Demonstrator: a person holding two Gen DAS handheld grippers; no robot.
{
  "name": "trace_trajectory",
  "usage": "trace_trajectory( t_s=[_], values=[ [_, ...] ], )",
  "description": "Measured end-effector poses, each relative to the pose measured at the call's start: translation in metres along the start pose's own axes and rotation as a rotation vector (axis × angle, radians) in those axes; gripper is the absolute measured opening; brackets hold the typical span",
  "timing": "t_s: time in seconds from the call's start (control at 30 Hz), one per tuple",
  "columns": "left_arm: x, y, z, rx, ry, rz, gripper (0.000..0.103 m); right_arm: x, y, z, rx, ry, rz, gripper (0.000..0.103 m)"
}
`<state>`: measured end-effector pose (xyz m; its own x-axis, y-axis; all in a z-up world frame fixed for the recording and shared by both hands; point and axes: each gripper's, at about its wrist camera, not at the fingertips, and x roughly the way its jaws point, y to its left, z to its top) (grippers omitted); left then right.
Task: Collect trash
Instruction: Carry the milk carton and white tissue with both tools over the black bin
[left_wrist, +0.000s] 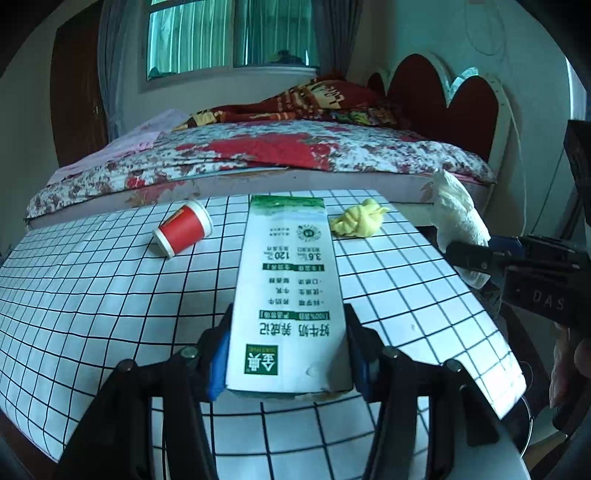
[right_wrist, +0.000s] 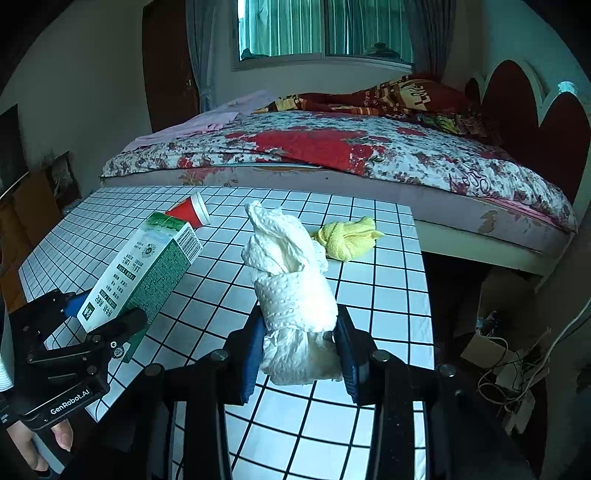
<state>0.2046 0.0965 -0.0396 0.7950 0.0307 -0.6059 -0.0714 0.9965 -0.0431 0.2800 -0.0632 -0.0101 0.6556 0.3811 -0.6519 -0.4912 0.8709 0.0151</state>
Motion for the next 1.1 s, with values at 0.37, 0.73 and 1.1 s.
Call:
trace_trajectory(
  t_s=[0.37,0.73,1.1],
  values=[
    [-0.064,-0.045,-0.01,0.073,-0.072,-0.043,0.054,-0.082,-0.018,-0.031,0.043,-0.09,-0.037,0.039],
    [-0.098,-0.105,-0.018,0.145,-0.148,-0.128,0.054,-0.143,-0.058,-0.065,0.096,-0.157,-0.11,0.039],
    [-0.1,-0.166,-0.029,0.233,-0.148,-0.247,0.054,-0.178,-0.112,-0.11,0.182,-0.154,-0.21,0.039]
  ],
)
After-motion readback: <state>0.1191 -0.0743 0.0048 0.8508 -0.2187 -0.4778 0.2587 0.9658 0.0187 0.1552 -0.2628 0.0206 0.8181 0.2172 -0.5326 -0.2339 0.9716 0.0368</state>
